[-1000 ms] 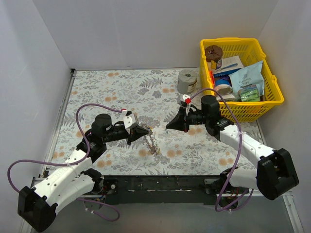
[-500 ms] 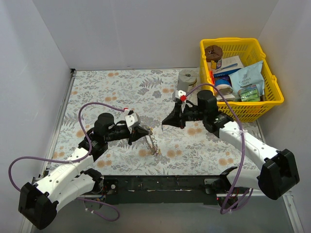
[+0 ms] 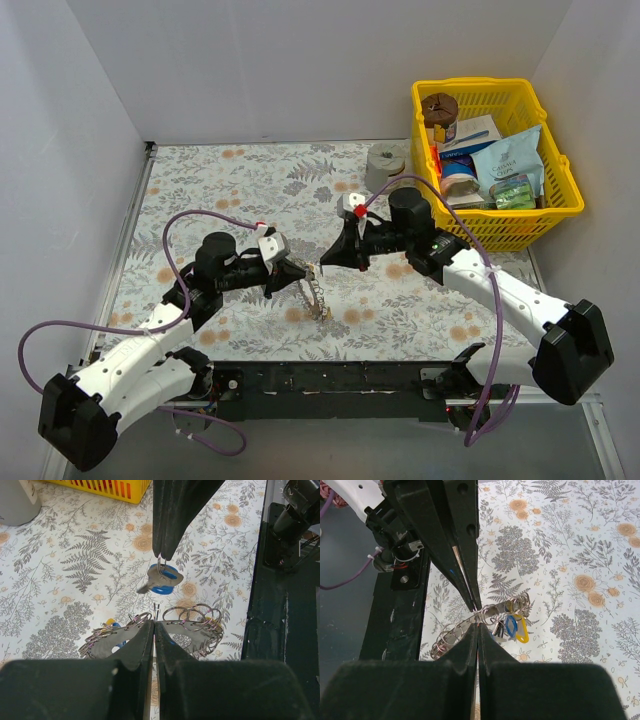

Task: Put the keys on the keyring

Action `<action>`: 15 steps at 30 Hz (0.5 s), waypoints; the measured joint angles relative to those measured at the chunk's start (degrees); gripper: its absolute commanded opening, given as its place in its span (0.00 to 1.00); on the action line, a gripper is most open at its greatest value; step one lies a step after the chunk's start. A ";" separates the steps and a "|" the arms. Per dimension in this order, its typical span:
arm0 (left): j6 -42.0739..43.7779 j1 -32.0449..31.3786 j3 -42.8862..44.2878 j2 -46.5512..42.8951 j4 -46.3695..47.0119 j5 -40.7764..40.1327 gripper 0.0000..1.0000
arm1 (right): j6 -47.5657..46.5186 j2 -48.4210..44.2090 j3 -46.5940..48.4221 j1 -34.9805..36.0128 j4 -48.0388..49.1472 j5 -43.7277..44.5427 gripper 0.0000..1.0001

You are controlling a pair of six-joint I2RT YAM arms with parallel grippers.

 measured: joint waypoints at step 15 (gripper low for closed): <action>-0.02 0.00 0.00 0.52 -0.15 -0.22 0.00 | -0.04 1.88 1.03 2.97 0.02 0.98 0.01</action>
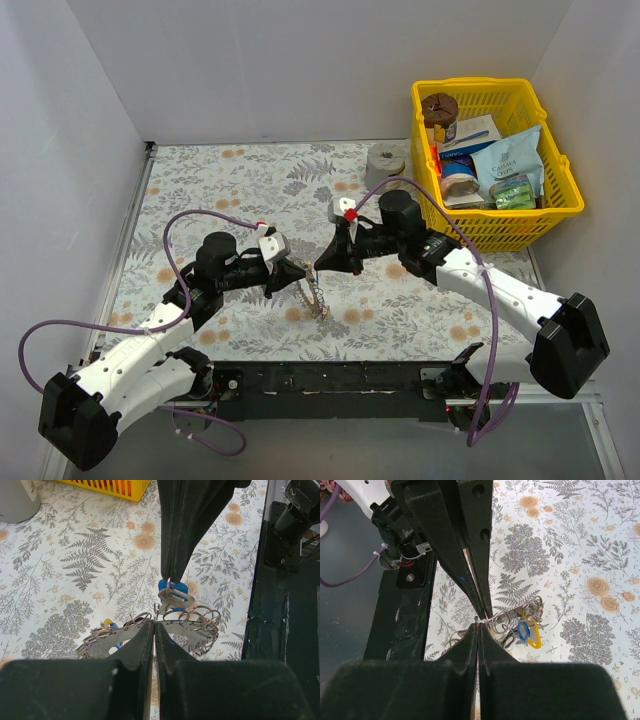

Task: Put the keys on the keyring

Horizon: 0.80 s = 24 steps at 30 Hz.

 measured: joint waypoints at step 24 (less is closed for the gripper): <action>0.02 0.00 0.00 0.00 -0.20 0.15 0.00 | -1.33 2.58 0.31 1.49 -0.33 2.69 0.01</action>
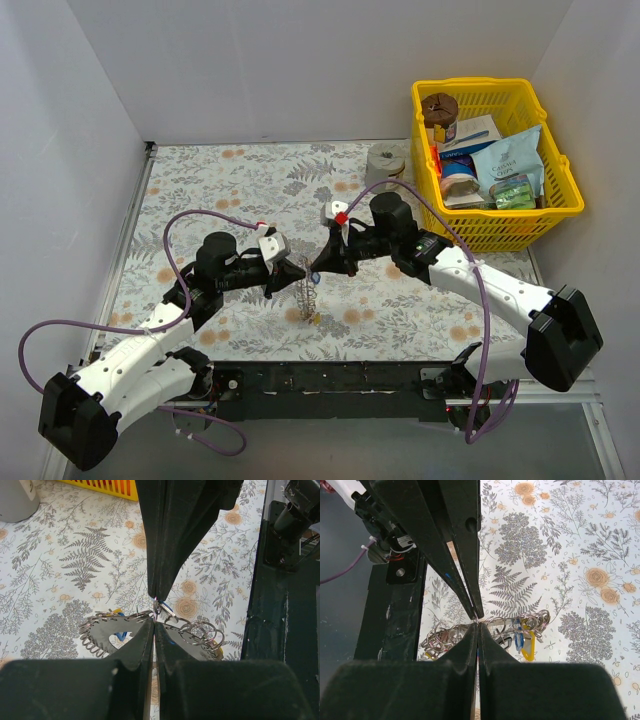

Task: Put the keys on the keyring

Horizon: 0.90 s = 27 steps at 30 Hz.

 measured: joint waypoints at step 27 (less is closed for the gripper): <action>0.24 0.07 -0.09 -1.90 1.38 -0.04 0.00 | -0.17 0.81 0.83 0.33 -3.02 3.63 0.30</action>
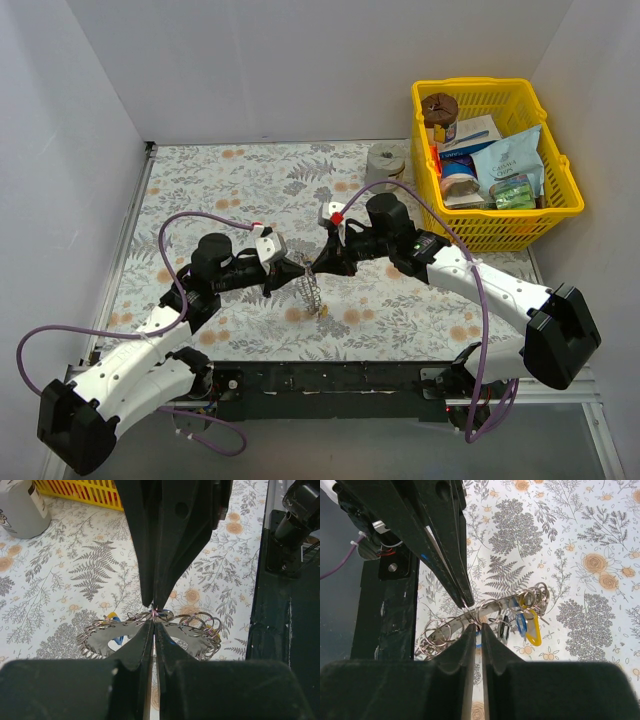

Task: Put the keys on the keyring

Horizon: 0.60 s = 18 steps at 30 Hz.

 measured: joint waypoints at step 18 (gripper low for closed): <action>0.00 -0.02 -0.66 -1.18 0.76 1.90 0.00 | 0.48 -6.23 -5.20 -0.07 7.34 -1.07 0.59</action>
